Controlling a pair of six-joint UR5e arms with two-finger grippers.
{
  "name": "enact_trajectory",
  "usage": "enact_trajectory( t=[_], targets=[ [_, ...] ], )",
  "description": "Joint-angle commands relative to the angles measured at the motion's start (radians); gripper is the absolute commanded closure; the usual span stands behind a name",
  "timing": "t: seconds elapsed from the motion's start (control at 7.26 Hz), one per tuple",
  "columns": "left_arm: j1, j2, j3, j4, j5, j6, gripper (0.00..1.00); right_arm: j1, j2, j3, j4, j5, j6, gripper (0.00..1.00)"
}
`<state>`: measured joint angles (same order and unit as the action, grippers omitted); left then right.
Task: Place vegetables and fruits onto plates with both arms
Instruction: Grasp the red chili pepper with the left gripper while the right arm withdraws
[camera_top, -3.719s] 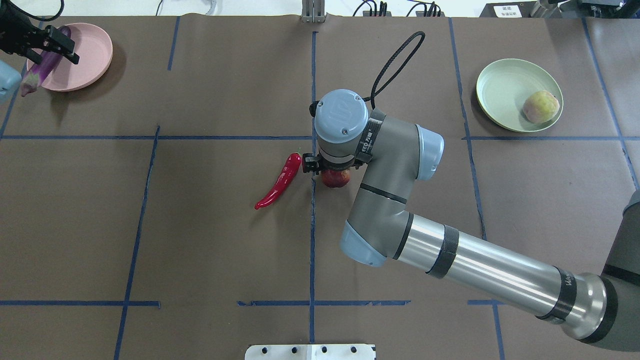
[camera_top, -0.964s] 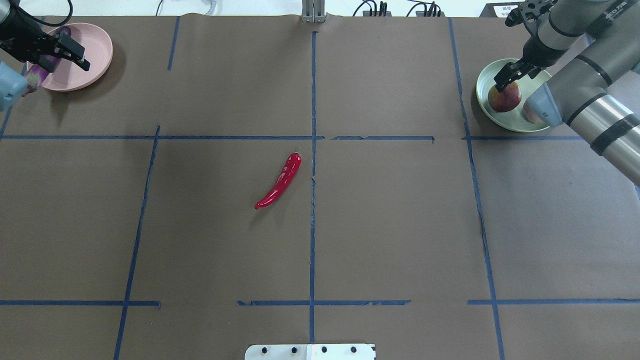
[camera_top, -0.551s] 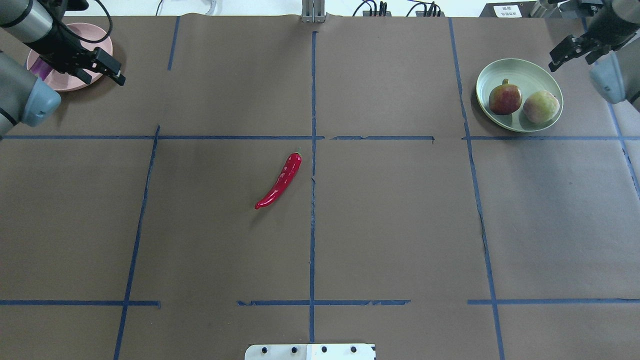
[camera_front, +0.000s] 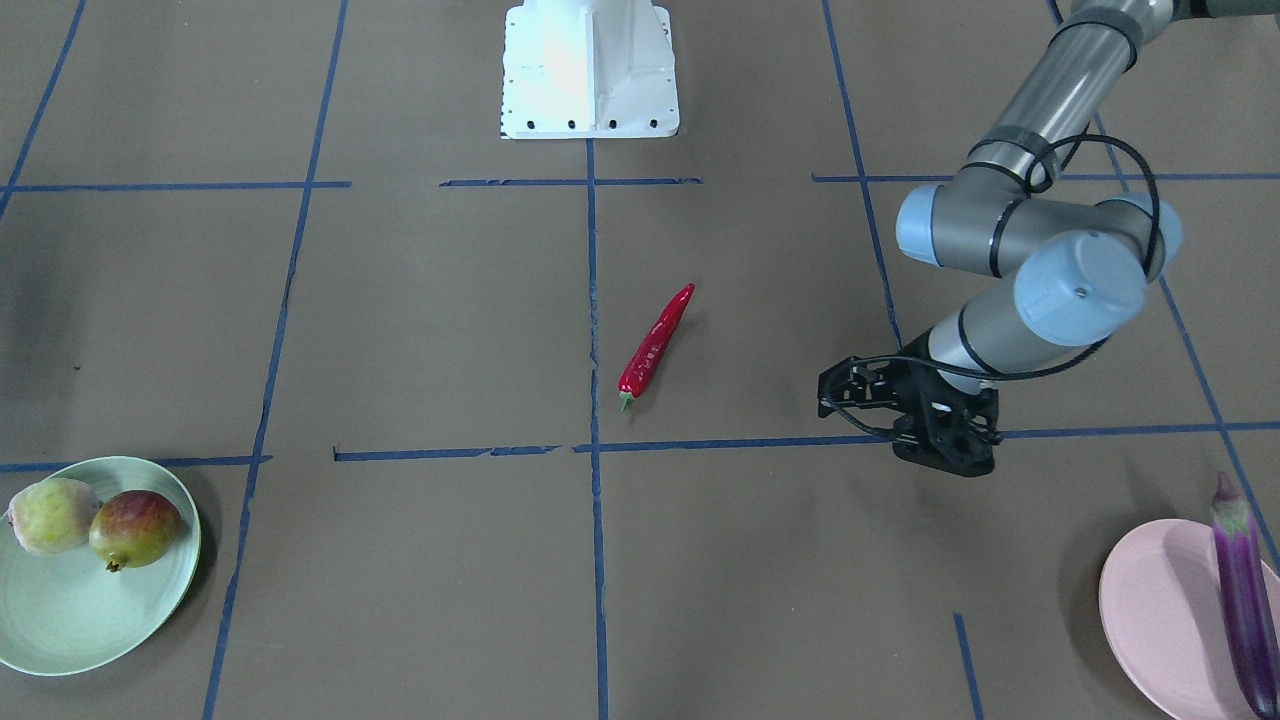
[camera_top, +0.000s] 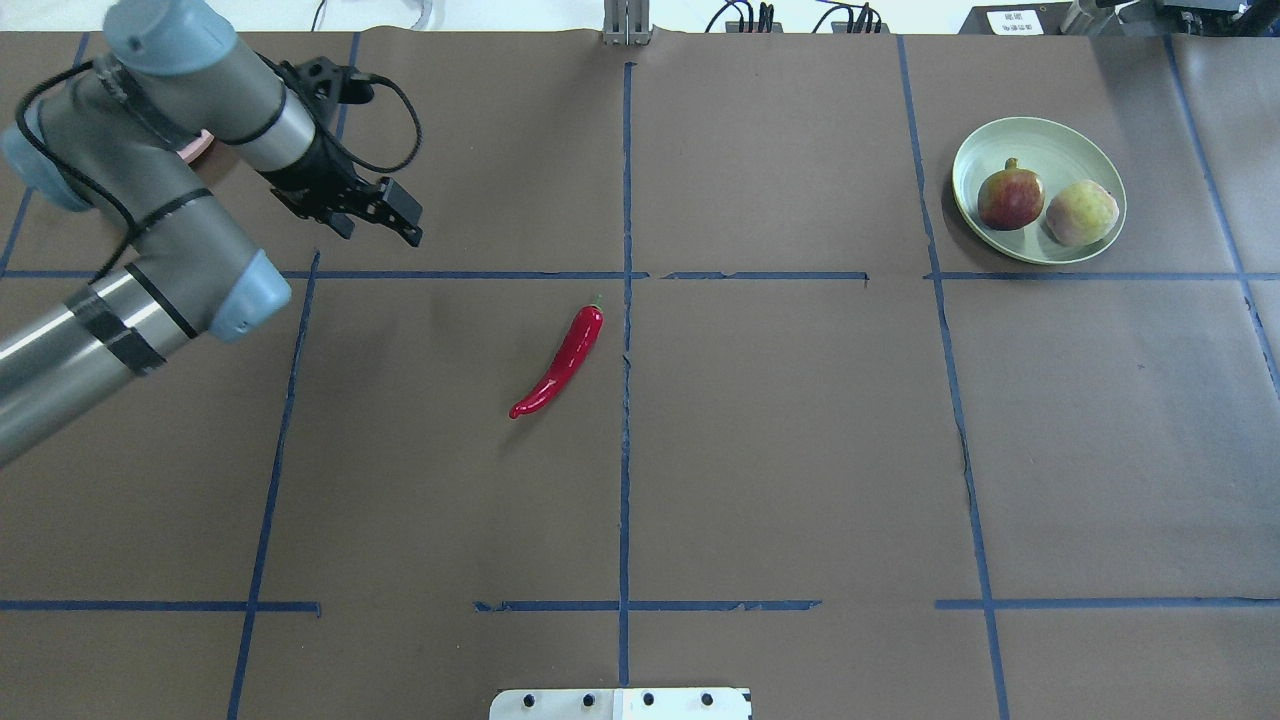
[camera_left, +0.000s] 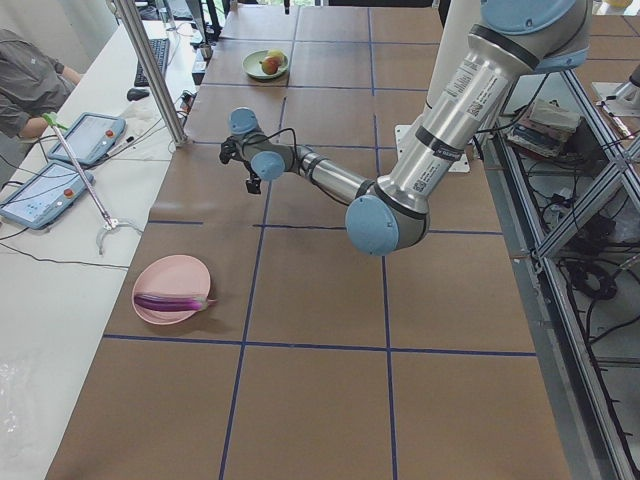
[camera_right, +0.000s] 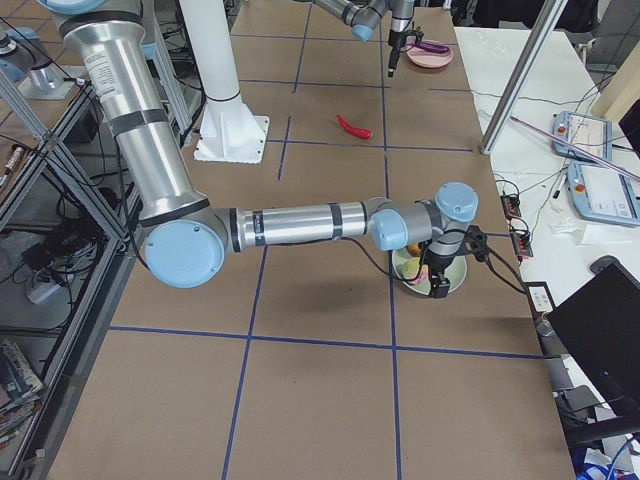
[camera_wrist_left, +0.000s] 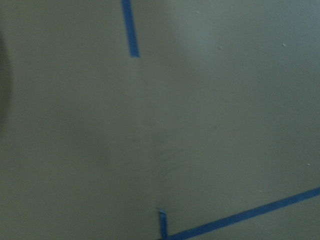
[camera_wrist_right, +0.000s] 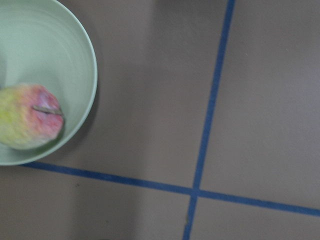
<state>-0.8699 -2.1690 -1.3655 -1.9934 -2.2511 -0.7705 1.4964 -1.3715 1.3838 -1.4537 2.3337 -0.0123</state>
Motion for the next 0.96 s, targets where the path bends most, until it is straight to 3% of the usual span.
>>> enact_trajectory(
  t=[0.0,0.28,0.83],
  targets=[
    [0.211,-0.066,-0.037,0.004,0.244,-0.082,0.05,0.054,-0.194,0.117,0.002,0.003,-0.055,0.0],
    [0.264,-0.127,-0.034,0.004,0.274,-0.131,0.05,0.059,-0.266,0.177,0.004,0.006,-0.054,0.0],
    [0.336,-0.173,0.005,0.007,0.376,-0.155,0.18,0.059,-0.267,0.185,0.004,0.004,-0.054,0.0]
  ],
)
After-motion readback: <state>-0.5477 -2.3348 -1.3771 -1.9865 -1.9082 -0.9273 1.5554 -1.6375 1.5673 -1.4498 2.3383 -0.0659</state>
